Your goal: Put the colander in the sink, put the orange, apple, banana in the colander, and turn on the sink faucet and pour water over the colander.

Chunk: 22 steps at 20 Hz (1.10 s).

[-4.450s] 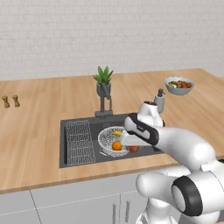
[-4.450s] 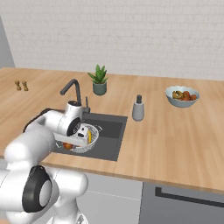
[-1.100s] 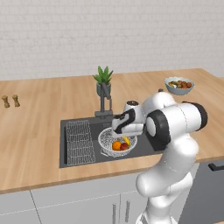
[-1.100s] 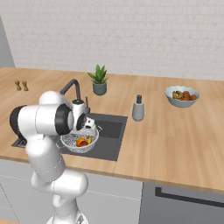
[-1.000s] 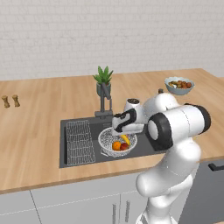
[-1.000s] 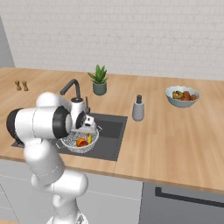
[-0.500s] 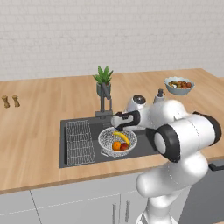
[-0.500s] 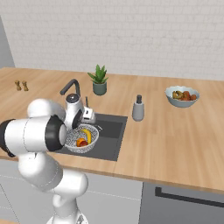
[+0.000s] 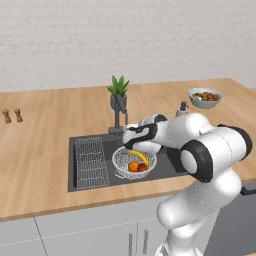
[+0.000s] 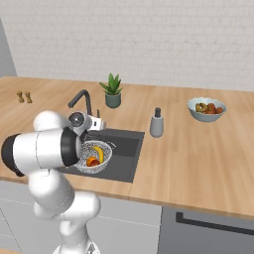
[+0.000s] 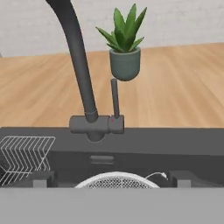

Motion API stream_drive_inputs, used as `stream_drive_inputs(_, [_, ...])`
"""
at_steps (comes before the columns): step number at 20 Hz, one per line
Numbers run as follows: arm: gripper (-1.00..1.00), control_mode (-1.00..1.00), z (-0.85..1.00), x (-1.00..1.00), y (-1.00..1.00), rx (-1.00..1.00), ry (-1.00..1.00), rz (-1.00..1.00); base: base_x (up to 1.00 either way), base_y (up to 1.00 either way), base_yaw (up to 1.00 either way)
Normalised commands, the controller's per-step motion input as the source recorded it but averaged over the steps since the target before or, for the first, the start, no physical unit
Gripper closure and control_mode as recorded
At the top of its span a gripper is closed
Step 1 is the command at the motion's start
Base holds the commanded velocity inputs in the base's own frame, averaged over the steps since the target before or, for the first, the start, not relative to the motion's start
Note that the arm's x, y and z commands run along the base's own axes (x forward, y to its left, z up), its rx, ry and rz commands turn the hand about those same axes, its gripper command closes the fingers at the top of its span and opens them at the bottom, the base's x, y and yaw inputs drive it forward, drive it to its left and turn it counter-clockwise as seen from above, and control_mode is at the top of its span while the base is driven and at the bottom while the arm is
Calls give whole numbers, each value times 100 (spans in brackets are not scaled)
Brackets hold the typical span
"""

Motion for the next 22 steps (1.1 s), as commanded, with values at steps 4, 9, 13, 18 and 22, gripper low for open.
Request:
stream_drive_inputs(4, [-100,-100,0,38,-2,11,-35,0,0,0,0])
stream_drive_inputs(9, [-100,-100,-24,25,-30,3,-20,-1,0,0,0])
stream_drive_inputs(13, [-100,-100,-25,1,-40,0,-6,-3,0,0,0])
stream_drive_inputs(18, [-100,-100,0,0,0,0,-10,0,0,0,0])
stream_drive_inputs(22, [-100,-100,1,0,0,0,-7,0,0,0,0])
